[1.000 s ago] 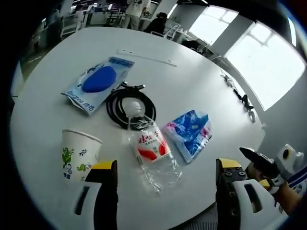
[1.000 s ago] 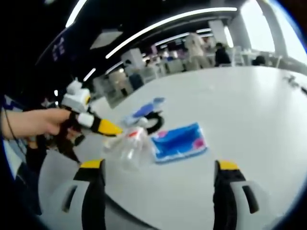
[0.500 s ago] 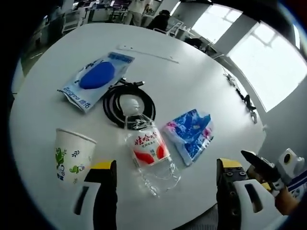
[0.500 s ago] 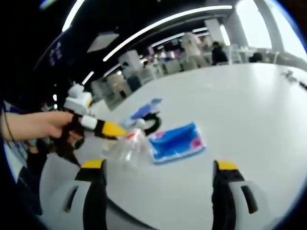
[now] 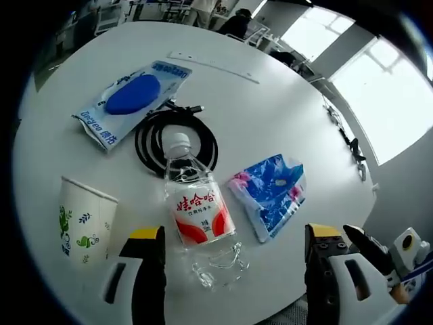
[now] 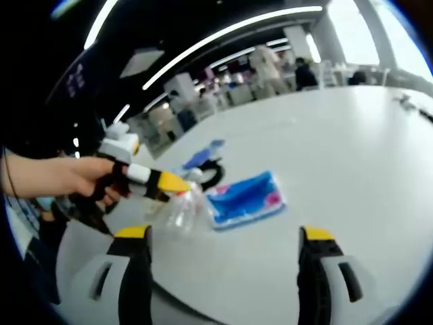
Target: Arrange the tabletop items into an orderly group along one side of the table until the central work area is clear of visible clutter.
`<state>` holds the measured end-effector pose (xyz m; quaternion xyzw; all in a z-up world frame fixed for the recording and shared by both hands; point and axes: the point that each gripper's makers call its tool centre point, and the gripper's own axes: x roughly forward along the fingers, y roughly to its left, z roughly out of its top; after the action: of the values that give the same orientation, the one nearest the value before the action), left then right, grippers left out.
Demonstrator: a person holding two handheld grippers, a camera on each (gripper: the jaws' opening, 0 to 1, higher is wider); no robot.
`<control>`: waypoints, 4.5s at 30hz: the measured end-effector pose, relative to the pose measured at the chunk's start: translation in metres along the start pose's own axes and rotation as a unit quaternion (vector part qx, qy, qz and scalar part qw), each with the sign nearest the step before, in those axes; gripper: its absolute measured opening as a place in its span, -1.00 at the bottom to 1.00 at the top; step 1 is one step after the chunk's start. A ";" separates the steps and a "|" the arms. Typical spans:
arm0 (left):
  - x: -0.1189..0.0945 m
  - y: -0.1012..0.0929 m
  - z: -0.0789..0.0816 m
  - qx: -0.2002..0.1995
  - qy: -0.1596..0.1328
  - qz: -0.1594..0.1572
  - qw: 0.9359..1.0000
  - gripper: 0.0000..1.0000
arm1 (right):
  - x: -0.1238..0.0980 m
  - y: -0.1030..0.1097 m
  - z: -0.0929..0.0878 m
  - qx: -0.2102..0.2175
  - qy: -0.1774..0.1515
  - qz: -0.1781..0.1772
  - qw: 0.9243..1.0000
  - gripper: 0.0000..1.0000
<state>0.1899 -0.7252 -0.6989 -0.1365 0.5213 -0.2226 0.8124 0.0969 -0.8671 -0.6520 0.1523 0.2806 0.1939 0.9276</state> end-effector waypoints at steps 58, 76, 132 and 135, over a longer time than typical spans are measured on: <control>0.026 0.033 0.007 -0.043 -0.011 0.122 0.992 -0.15 | -0.002 -0.002 0.002 0.048 -0.028 0.006 0.998 0.67; 0.024 0.027 0.005 -0.063 -0.046 0.081 0.994 -0.25 | 0.005 0.002 0.001 0.045 -0.021 0.015 0.999 0.67; -0.006 0.010 0.025 0.103 -0.135 0.068 0.983 -0.31 | 0.071 0.043 0.073 0.125 -0.079 0.075 0.986 0.59; -0.009 0.009 0.025 0.109 -0.138 0.068 0.982 -0.31 | 0.076 0.045 0.075 0.126 -0.078 0.079 0.986 0.58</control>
<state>0.2117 -0.7130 -0.6858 -0.0403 0.3847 -0.2014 0.8999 0.1862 -0.8066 -0.6095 0.3049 0.2164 0.2173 0.9016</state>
